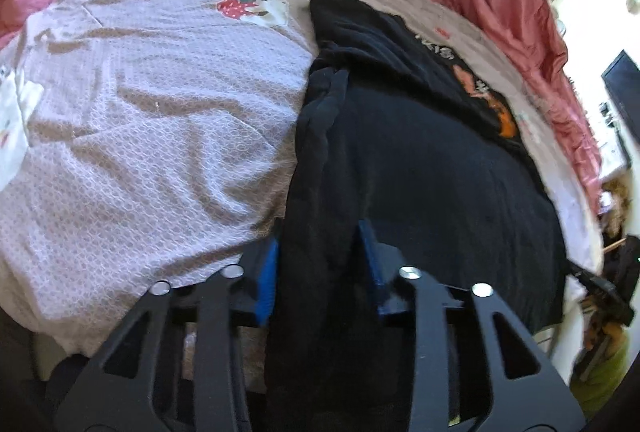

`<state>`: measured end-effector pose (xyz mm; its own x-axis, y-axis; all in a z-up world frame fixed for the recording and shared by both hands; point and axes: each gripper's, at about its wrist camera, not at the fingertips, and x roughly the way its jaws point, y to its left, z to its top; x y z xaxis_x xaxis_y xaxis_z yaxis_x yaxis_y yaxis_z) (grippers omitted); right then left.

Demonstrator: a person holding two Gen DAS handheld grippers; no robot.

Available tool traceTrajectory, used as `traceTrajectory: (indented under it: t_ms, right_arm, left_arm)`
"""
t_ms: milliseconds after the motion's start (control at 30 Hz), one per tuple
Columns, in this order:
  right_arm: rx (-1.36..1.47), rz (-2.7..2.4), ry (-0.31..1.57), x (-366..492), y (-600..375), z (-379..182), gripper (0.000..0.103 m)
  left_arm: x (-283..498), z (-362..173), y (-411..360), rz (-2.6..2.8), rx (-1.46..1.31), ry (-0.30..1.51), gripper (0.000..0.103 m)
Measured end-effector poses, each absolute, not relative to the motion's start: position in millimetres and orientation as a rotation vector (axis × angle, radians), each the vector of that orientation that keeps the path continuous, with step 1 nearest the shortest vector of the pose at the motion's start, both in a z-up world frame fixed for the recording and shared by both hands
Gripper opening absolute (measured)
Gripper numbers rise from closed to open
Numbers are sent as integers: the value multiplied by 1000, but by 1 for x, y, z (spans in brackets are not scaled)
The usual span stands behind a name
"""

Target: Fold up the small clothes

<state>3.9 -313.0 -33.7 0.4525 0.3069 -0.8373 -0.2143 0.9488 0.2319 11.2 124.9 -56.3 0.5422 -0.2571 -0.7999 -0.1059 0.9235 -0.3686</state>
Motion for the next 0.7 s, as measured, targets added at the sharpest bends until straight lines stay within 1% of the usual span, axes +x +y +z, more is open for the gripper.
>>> traceTrajectory:
  t_ms: [133,167,200,300,367,400,433,500,700]
  right_arm:
    - [131,352,1090,-2,-316,-45,16]
    - [143,360,1091,-4,-316,-47,16]
    - [146,363,1089,-5,-315,-47,16]
    - [148,368,1084,-4,-314,-48,16]
    - [147,374,1063,-5,-314,-43,11]
    - [144,379,1049,-5,-313,-39,9]
    - [143,386,1036,-6,-313,-36,9]
    - [146,399,1009,-5,-313,-28,8]
    - [181,430,885,7,-318,4,8]
  left_arm:
    - [10,-57,121,-105,-395,1010,24]
    - [10,-58,120,-108,-392,1014,27]
    - [10,-58,120,-109,-391,1019,32]
    - [12,-60,118,-102,-380,1030,33]
    - [12,-60,116,-91,-366,1031,33]
    - [12,-60,116,-87,-363,1028,26]
    - [11,-58,117,-80,-360,1022,22]
    - [8,-55,118,-89,-377,1000,7]
    - [9,-31,118,-141,-404,922,5]
